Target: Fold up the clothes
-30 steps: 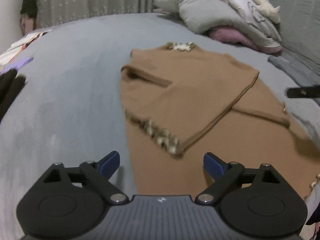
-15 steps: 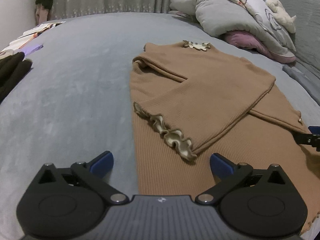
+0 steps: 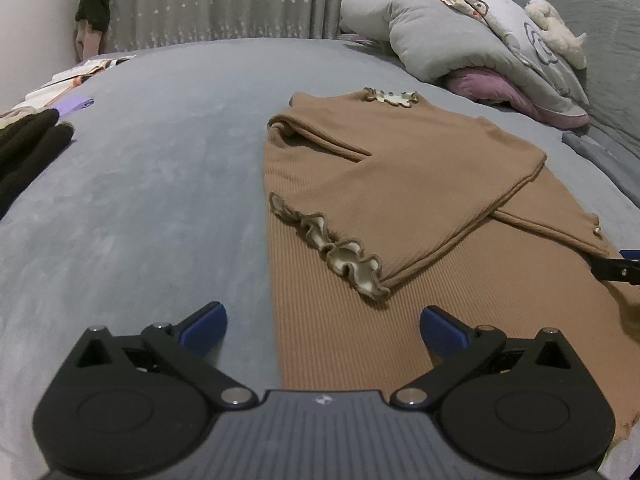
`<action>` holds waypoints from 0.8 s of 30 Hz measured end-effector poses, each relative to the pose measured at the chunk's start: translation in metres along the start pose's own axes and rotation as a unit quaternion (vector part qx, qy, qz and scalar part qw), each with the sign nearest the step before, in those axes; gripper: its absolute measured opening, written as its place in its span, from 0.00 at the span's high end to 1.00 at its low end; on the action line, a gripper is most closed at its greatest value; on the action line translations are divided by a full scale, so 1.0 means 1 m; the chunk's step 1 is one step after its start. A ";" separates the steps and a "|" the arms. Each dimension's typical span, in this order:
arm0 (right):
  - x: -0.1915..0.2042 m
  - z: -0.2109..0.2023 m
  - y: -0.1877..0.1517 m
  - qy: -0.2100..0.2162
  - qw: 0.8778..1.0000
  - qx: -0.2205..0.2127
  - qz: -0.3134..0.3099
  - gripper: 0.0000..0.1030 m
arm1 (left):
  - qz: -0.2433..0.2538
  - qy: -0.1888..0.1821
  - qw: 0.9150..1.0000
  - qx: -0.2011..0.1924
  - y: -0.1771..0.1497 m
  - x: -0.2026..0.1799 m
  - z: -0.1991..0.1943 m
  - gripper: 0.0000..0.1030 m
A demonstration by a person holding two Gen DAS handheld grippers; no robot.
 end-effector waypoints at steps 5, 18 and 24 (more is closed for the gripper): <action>0.002 -0.003 -0.006 -0.003 1.000 -0.003 -0.006 0.00 | -0.007 0.005 1.000 -0.002 -0.001 -0.002 -0.002 0.00; -0.022 -0.041 -0.043 0.061 0.996 0.030 0.053 0.00 | -0.021 -0.018 0.999 0.031 -0.014 -0.019 -0.024 0.00; -0.017 -0.061 -0.062 0.065 0.995 0.017 0.068 0.03 | -0.043 -0.032 0.998 0.039 -0.009 -0.017 -0.025 0.01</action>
Point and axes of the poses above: each gripper's, at about its wrist camera, not at the fingertips, and z roughly the way its jaws point, x to its left, y to its top, the point moved 1 cm from there along z, roughly the way its jaws point, and after that the axes turned 13 degrees about -y, right-handed, at the moved point
